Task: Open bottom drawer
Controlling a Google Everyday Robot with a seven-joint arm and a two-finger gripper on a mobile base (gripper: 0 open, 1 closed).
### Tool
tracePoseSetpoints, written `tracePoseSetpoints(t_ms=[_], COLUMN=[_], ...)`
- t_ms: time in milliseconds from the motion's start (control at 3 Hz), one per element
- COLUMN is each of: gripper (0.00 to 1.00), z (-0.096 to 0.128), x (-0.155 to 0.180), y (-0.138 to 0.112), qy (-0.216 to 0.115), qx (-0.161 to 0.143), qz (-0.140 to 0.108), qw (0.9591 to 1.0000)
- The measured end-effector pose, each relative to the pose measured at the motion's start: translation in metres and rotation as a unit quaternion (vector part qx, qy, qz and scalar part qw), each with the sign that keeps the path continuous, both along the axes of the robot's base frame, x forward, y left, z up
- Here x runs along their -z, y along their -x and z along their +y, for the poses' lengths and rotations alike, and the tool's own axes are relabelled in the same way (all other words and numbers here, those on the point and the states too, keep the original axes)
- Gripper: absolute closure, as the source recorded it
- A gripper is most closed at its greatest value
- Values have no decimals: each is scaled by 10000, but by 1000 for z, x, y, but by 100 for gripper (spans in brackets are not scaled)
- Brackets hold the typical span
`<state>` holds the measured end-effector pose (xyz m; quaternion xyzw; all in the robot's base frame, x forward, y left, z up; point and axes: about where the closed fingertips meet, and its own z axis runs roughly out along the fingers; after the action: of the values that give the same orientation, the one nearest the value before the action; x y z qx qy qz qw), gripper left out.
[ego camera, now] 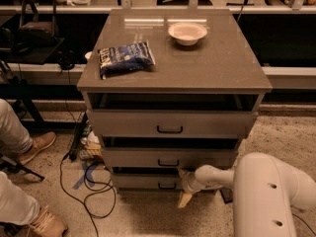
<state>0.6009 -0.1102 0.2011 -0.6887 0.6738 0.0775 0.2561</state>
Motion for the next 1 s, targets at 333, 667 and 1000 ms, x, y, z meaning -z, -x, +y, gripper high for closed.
tracePoseSetpoints(t_ms=[333, 667, 1000], gripper=[22, 45, 69], z=[3, -3, -3], x=[24, 44, 39], y=[-20, -19, -19], qy=[-31, -105, -105], qx=[41, 140, 140], qz=[140, 380, 380], qw=[9999, 9991, 9991])
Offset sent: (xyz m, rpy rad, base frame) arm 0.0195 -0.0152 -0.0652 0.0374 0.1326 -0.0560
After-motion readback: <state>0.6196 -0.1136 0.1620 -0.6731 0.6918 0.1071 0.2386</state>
